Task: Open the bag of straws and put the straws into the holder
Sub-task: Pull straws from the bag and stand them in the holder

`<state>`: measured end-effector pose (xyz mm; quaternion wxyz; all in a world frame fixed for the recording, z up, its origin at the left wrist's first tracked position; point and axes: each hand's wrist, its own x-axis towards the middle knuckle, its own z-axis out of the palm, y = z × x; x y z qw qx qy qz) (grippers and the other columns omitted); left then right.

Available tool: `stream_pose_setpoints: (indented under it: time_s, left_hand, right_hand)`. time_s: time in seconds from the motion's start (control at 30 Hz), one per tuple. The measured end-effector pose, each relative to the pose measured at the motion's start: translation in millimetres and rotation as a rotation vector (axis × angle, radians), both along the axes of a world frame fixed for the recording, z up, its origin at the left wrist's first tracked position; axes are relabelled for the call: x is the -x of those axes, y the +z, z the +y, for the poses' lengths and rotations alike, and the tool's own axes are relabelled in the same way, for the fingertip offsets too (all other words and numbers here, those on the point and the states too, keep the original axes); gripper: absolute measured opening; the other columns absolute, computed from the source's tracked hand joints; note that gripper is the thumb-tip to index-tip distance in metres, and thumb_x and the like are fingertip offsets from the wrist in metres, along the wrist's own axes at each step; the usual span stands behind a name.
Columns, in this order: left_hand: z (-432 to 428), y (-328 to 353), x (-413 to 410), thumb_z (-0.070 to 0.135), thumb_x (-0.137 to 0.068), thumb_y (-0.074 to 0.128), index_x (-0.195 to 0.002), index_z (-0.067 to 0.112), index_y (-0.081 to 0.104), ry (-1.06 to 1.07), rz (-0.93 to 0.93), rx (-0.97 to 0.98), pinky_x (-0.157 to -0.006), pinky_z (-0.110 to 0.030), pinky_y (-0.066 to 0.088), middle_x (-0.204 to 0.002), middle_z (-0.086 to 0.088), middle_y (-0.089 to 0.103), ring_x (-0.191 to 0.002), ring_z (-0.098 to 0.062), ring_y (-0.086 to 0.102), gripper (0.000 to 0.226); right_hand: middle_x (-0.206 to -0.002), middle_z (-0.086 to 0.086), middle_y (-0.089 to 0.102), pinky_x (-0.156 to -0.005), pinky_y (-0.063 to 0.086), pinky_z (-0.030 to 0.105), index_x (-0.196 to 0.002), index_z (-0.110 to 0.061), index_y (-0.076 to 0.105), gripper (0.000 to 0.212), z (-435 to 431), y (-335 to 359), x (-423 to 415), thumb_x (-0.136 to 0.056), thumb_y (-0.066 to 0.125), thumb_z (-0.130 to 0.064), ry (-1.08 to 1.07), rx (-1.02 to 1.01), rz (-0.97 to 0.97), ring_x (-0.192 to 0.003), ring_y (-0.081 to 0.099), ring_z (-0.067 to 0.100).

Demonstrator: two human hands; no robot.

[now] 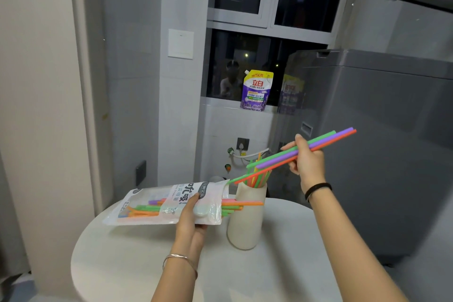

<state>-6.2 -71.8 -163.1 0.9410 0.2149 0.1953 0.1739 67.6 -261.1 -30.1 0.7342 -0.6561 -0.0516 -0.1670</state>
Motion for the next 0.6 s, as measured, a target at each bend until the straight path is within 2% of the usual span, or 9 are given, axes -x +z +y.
stream_pose_setpoints:
  time_s: [0.13,0.3,0.43,0.53,0.6]
  left_hand:
    - [-1.2,-0.3,-2.1,0.006,-0.090,0.058,-0.127,0.015,0.049,-0.002,-0.013,0.004,-0.081,-0.041,0.050,-0.097,-0.004,0.065,-0.084,-0.018,0.063,0.040]
    - [-4.6,0.5,-5.4,0.006,-0.090,0.059,-0.134,0.013,0.047,-0.004,-0.015,-0.011,-0.085,-0.044,0.049,-0.100,-0.005,0.065,-0.085,-0.019,0.062,0.047]
    - [-9.1,0.8,-5.9,0.005,-0.088,0.061,-0.137,0.009,0.049,0.001,0.002,-0.008,-0.085,-0.041,0.050,-0.120,-0.009,0.063,-0.090,-0.021,0.063,0.050]
    - [-10.9,1.2,-5.3,0.005,-0.088,0.061,-0.137,0.010,0.049,0.002,-0.005,-0.010,-0.086,-0.042,0.050,-0.122,-0.010,0.061,-0.086,-0.018,0.063,0.051]
    - [-11.2,1.5,-4.6,0.005,-0.088,0.060,-0.138,0.010,0.047,0.009,-0.018,-0.012,-0.087,-0.043,0.050,-0.125,-0.011,0.060,-0.089,-0.020,0.063,0.052]
  right_hand:
    - [-0.054,0.004,0.053,-0.031,0.033,0.012,-0.060,-0.010,0.061,0.043,-5.7,11.6,-4.9,-0.096,0.046,-0.029,-0.029,0.067,-0.034,-0.028,0.044,0.002]
    - [-0.053,0.003,0.053,-0.032,0.034,0.011,-0.061,-0.009,0.061,0.044,-10.1,23.4,-7.5,-0.096,0.045,-0.030,-0.053,0.120,-0.071,-0.029,0.046,0.001]
    - [-0.050,0.005,0.051,-0.033,0.034,0.011,-0.054,-0.010,0.060,0.048,-8.4,25.4,-8.3,-0.096,0.045,-0.028,-0.075,0.182,-0.129,-0.029,0.044,0.002]
    - [-0.051,0.005,0.054,-0.036,0.037,0.010,-0.055,-0.007,0.059,0.048,-5.5,24.6,-8.6,-0.096,0.044,-0.028,-0.099,0.249,-0.180,-0.033,0.048,0.001]
    - [-0.051,0.005,0.055,-0.038,0.039,0.010,-0.056,-0.005,0.060,0.048,-4.3,25.5,-8.8,-0.095,0.044,-0.027,-0.117,0.299,-0.229,-0.036,0.051,0.001]
